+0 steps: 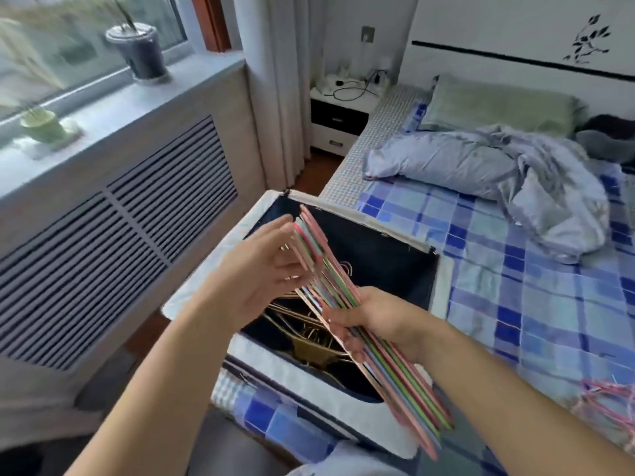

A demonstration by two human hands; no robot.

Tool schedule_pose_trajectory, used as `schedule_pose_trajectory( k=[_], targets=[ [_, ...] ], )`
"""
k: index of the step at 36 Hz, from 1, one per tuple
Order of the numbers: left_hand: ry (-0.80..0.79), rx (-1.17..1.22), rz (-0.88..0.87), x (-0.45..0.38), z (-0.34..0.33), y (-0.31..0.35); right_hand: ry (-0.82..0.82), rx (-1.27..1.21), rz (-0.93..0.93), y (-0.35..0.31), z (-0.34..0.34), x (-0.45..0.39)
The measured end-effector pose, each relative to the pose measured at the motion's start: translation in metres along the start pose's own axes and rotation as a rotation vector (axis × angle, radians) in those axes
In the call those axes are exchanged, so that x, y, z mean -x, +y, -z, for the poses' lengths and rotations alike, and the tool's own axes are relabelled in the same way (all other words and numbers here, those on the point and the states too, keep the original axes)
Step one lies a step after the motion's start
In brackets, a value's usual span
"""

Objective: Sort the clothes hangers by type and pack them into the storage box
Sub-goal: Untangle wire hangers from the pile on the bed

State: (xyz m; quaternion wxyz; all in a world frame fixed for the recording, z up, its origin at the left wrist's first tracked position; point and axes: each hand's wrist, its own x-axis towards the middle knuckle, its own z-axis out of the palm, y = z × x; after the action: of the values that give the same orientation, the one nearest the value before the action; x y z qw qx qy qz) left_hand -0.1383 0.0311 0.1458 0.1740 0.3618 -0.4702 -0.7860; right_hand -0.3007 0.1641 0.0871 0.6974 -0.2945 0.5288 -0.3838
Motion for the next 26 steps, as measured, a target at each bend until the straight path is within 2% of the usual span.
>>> schedule_pose_trajectory(
  k=[2,4,6,9,10,14,19,26],
  targets=[
    [0.245,-0.068,0.045,0.001,0.013,-0.021,0.001,-0.048,-0.038,0.003,-0.002,-0.008],
    [0.399,0.016,0.088,0.002,0.017,-0.044,-0.003,-0.073,-0.066,0.004,-0.003,-0.011],
    [0.319,0.102,0.177,0.001,0.016,-0.066,-0.007,-0.102,-0.084,0.006,-0.004,-0.016],
    [0.007,0.151,0.271,-0.002,0.0,-0.078,-0.002,-0.114,-0.071,0.005,-0.008,-0.021],
    [-0.036,0.179,0.26,-0.004,-0.004,-0.079,-0.002,-0.1,-0.062,0.004,-0.009,-0.022],
    [-0.021,0.201,0.183,-0.014,-0.014,-0.077,0.043,-0.046,-0.075,-0.006,-0.012,-0.02],
    [0.018,0.159,0.228,-0.024,-0.02,-0.083,0.131,-0.05,-0.099,-0.005,-0.003,-0.017],
    [0.082,0.155,0.179,-0.024,-0.026,-0.079,0.228,-0.023,-0.087,-0.006,0.009,-0.011]
  ],
)
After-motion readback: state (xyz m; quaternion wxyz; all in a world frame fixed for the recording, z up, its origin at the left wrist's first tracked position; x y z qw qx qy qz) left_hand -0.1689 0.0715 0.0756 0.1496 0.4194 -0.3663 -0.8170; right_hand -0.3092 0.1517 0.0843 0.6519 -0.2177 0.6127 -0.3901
